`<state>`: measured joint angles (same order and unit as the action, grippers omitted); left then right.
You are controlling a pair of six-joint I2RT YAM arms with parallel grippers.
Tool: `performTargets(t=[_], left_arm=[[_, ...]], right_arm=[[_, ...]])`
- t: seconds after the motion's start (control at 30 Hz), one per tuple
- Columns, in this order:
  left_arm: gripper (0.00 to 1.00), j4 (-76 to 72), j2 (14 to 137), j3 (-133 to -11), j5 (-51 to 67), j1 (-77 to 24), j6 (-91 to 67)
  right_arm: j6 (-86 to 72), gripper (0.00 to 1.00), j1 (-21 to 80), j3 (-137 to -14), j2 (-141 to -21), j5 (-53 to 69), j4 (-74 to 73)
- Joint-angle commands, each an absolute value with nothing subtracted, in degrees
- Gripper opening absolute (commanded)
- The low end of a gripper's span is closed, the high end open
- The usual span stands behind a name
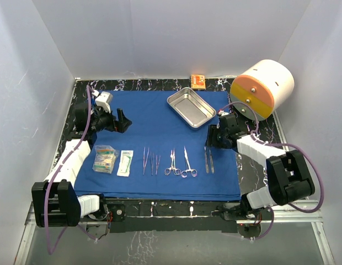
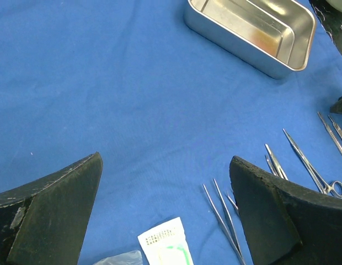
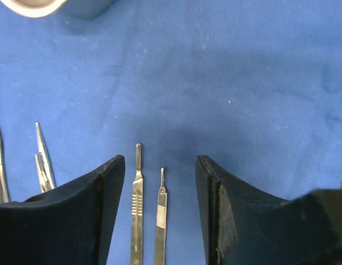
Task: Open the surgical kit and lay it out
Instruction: Place the medical item in the surgical kit, then reset both arms
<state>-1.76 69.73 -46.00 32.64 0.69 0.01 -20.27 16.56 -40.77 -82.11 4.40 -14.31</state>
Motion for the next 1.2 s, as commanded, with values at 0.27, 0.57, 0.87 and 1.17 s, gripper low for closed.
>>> performTargets(t=[0.27, 0.57, 0.87, 1.17], left_arm=[[0.99, 4.7, 66.4, -53.5, 20.8, 1.1, -1.5], [0.99, 10.0, 65.3, -63.1, 6.2, 1.2, 4.1], [0.99, 3.7, 62.9, -64.3, 8.9, 1.2, 3.8], [0.99, 4.4, 62.8, -63.3, 2.9, 1.2, 2.7]], right_arm=[[-11.0, 0.95, 16.2, -58.8, -78.2, 2.2, -19.5], [3.0, 0.98, 16.1, -80.7, -88.3, -5.8, -27.2], [4.5, 0.98, 15.6, -85.6, -86.2, -3.5, -20.1], [5.8, 0.98, 15.6, -81.7, -81.8, -7.2, -18.5]])
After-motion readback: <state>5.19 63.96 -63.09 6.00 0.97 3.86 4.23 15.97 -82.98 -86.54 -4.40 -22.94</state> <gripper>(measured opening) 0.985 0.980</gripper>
